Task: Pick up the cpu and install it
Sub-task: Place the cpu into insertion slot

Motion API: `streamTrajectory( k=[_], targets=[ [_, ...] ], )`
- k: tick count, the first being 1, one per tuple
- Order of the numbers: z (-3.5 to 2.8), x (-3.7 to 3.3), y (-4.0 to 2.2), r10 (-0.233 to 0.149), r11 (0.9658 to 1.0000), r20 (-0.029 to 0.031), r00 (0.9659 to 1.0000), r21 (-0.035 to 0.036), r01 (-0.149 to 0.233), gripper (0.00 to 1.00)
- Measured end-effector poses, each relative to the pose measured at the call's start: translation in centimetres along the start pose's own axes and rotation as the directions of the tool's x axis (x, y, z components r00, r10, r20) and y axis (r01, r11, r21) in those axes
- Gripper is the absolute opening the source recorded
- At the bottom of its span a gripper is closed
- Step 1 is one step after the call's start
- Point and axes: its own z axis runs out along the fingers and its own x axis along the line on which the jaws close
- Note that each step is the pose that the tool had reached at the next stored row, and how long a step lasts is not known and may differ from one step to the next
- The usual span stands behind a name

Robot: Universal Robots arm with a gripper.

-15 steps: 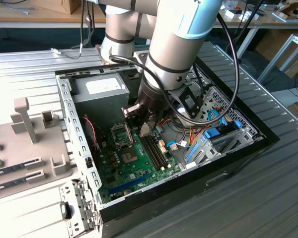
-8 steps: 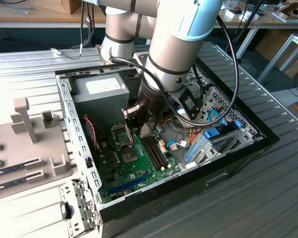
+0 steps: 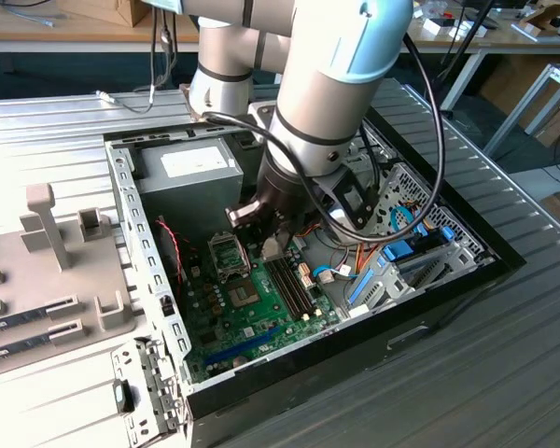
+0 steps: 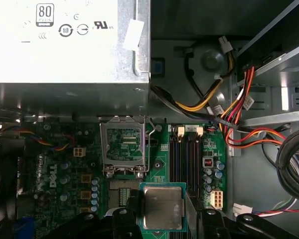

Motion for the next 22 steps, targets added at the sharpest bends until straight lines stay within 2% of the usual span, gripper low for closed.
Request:
streamTrajectory(
  k=[22],
  targets=[
    [0.46, 0.60, -0.10, 0.000, 1.0000, -0.0001, 1.0000, 0.0000, 0.000, 0.47]
  ],
)
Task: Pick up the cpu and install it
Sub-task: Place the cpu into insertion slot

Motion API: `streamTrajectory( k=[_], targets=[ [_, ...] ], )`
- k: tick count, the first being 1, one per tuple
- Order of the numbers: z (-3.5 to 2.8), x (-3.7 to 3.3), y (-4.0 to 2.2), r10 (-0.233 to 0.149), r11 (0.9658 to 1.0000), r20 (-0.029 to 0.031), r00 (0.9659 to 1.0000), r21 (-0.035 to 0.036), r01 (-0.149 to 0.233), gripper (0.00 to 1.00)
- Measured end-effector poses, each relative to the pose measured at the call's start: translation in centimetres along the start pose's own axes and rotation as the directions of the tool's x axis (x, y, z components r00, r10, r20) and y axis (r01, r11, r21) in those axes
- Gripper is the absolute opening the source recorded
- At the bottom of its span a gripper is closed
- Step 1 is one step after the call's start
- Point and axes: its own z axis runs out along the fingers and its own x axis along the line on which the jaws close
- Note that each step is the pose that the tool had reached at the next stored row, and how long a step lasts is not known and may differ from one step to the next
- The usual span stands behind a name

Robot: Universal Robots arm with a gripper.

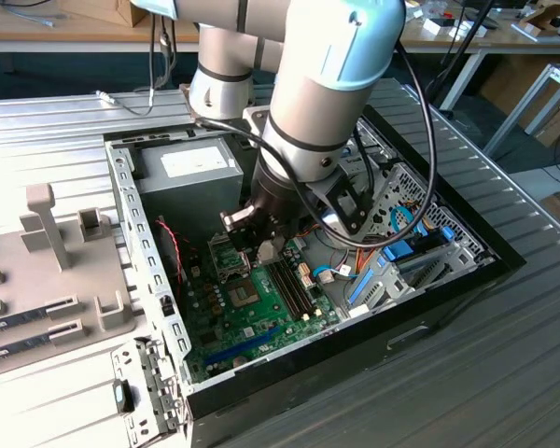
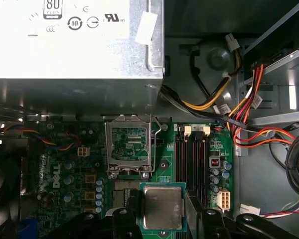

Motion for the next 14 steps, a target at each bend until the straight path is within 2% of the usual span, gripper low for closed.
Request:
streamTrajectory(
  k=[4, 9, 14],
  targets=[
    [0.09, 0.20, 0.00, 0.000, 1.0000, 0.0001, 1.0000, -0.0001, 0.000, 0.47],
    [0.38, 0.93, 0.00, 0.000, 1.0000, 0.0001, 1.0000, 0.0000, 0.000, 0.47],
    [1.12, 1.35, -0.05, 0.000, 1.0000, 0.0001, 1.0000, -0.0001, 0.000, 0.47]
  ],
)
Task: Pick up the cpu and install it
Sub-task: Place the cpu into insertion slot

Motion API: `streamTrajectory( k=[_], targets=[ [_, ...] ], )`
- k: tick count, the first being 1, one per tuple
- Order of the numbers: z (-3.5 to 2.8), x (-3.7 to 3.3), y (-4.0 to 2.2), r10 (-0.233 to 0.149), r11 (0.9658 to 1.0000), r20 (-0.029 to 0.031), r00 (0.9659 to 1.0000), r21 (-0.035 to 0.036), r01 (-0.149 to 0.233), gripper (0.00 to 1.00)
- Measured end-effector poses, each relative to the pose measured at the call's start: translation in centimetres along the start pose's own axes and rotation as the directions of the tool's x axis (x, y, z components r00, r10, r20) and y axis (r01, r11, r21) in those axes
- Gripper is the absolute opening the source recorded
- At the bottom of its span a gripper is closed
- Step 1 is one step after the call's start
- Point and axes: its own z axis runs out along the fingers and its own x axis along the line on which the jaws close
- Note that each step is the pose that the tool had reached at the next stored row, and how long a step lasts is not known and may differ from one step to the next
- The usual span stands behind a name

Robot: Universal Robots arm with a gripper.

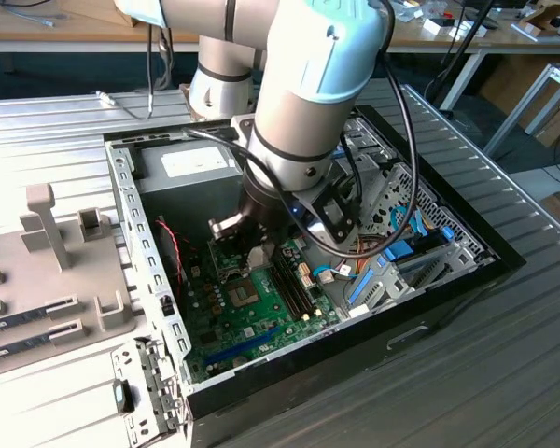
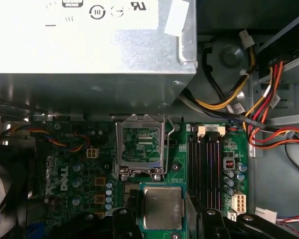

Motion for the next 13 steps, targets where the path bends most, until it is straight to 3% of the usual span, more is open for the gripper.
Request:
streamTrajectory(
  k=[13],
  targets=[
    [0.93, 0.54, -0.06, 0.000, 1.0000, -0.0001, 1.0000, 0.0000, 0.000, 0.47]
  ],
)
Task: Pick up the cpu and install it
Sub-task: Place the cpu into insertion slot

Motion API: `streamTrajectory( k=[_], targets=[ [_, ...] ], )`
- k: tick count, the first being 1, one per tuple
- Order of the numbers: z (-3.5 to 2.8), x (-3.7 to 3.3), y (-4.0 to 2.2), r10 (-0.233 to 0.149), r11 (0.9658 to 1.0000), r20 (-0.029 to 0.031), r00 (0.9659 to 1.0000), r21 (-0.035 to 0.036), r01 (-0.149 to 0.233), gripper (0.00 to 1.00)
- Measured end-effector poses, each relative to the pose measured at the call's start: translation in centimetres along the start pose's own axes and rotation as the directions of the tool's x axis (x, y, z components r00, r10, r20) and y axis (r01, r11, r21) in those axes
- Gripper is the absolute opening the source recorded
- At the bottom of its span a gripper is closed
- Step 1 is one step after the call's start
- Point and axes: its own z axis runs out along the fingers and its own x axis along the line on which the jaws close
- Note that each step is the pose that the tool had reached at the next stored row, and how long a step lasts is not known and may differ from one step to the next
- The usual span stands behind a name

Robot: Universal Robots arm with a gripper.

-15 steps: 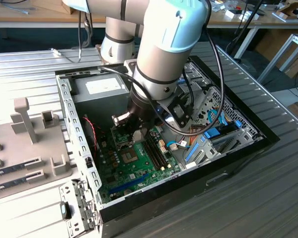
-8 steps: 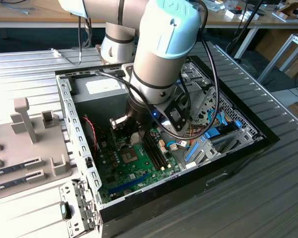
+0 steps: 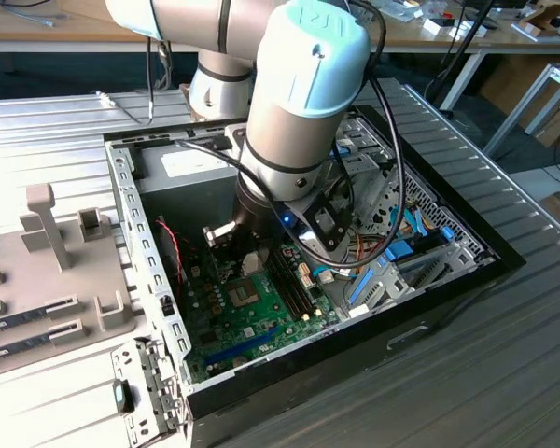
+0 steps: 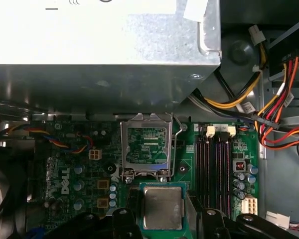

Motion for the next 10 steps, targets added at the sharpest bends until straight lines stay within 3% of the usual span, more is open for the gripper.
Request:
streamTrajectory(
  k=[10],
  targets=[
    [0.79, 0.30, -0.06, 0.000, 1.0000, 0.0001, 1.0000, -0.0001, 0.000, 0.47]
  ],
)
